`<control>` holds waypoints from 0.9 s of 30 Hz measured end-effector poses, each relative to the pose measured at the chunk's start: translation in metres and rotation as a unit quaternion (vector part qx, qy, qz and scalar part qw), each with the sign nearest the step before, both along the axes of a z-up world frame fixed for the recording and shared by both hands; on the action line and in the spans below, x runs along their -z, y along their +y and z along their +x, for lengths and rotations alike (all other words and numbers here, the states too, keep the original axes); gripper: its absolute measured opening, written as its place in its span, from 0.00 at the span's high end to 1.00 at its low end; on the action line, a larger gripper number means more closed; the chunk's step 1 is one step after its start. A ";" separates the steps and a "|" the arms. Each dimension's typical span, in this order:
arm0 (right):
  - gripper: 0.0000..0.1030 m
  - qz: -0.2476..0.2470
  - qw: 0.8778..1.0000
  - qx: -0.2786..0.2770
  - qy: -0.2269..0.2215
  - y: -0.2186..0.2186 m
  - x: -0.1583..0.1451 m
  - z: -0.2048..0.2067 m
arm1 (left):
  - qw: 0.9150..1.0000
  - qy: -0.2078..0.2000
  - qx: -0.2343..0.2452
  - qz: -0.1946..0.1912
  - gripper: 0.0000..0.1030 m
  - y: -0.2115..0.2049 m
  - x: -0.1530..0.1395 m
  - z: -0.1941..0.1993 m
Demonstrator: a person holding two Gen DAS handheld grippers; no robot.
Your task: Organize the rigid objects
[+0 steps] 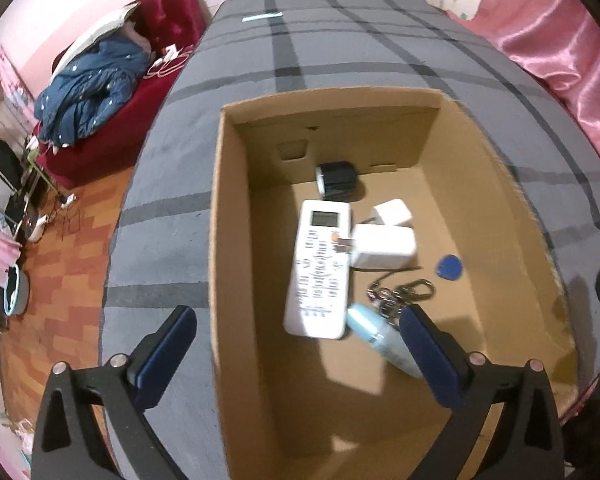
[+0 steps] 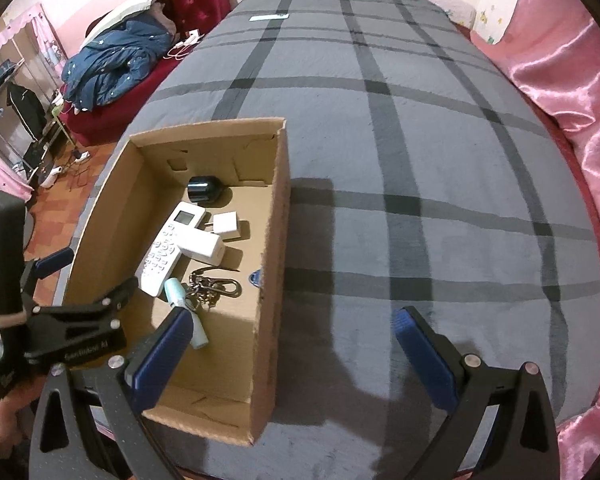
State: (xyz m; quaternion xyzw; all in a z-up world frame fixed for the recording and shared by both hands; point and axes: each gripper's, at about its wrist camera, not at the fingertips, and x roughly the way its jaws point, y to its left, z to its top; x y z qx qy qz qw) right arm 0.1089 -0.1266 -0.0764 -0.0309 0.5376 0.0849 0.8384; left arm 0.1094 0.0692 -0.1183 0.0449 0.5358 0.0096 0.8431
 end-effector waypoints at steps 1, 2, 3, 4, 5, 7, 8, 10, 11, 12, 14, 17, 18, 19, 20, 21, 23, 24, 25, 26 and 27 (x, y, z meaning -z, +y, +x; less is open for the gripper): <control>0.00 0.000 1.000 0.000 -0.003 -0.002 -0.003 -0.002 | 1.000 -0.001 0.000 0.001 0.00 -0.004 -0.003 -0.003; 0.00 0.000 1.000 -0.001 -0.004 -0.004 -0.006 -0.005 | 1.000 0.000 -0.001 0.000 0.00 -0.007 -0.007 -0.005; 0.00 -0.001 1.000 -0.001 -0.007 -0.007 -0.009 -0.008 | 1.000 -0.002 -0.001 -0.006 0.00 -0.011 -0.012 -0.009; 0.00 -0.003 1.000 0.000 -0.009 -0.008 -0.011 -0.010 | 1.000 -0.003 0.000 -0.008 0.00 -0.013 -0.015 -0.011; 0.00 -0.004 1.000 0.000 -0.012 -0.010 -0.014 -0.012 | 1.000 -0.005 0.001 -0.007 0.00 -0.016 -0.019 -0.014; 0.00 -0.003 1.000 0.003 -0.016 -0.016 -0.020 -0.017 | 1.000 -0.012 -0.002 -0.002 0.00 -0.019 -0.028 -0.021; 0.00 -0.001 1.000 0.005 -0.018 -0.018 -0.022 -0.019 | 1.000 -0.015 -0.005 -0.003 0.00 -0.020 -0.032 -0.023; 0.00 0.003 1.000 0.005 -0.022 -0.024 -0.028 -0.025 | 1.000 -0.024 -0.010 -0.003 0.00 -0.021 -0.041 -0.030; 0.00 0.003 1.000 0.004 -0.024 -0.025 -0.030 -0.028 | 1.000 -0.026 -0.013 0.000 0.00 -0.021 -0.044 -0.034; 0.00 0.002 1.000 0.004 -0.029 -0.027 -0.033 -0.032 | 0.999 -0.029 -0.017 0.006 0.00 -0.022 -0.047 -0.038; 0.00 0.000 0.999 0.003 -0.036 -0.029 -0.038 -0.038 | 0.999 -0.028 -0.017 0.010 0.00 -0.024 -0.051 -0.048; 0.00 0.000 0.999 0.000 -0.049 -0.031 -0.045 -0.049 | 0.999 -0.027 -0.014 0.010 0.00 -0.029 -0.054 -0.061; 0.00 -0.001 0.999 -0.002 -0.053 -0.032 -0.047 -0.053 | 0.999 -0.028 -0.013 0.011 0.00 -0.031 -0.055 -0.064; 0.00 -0.002 0.998 -0.003 -0.056 -0.032 -0.048 -0.057 | 0.999 -0.030 -0.013 0.014 0.00 -0.033 -0.056 -0.068; 0.00 -0.002 0.998 -0.004 -0.059 -0.031 -0.050 -0.059 | 0.999 -0.031 -0.013 0.016 0.00 -0.035 -0.057 -0.073; 0.00 -0.002 0.998 -0.005 -0.064 -0.031 -0.051 -0.063 | 0.999 -0.031 -0.012 0.016 0.00 -0.036 -0.058 -0.077; 0.00 -0.003 0.997 -0.004 -0.072 -0.031 -0.053 -0.070 | 0.999 -0.034 -0.012 0.017 0.00 -0.039 -0.060 -0.083; 0.00 -0.003 0.997 -0.004 -0.075 -0.031 -0.054 -0.072 | 0.999 -0.037 -0.012 0.020 0.00 -0.041 -0.061 -0.088; 0.00 -0.005 0.997 -0.005 -0.078 -0.031 -0.055 -0.076 | 0.999 -0.041 -0.012 0.020 0.00 -0.042 -0.063 -0.091; 0.00 -0.006 0.997 -0.006 -0.079 -0.031 -0.055 -0.078 | 0.999 -0.045 -0.012 0.020 0.00 -0.043 -0.064 -0.094; 0.00 -0.005 0.997 -0.006 -0.081 -0.031 -0.055 -0.081 | 0.998 -0.050 -0.012 0.018 0.00 -0.044 -0.066 -0.099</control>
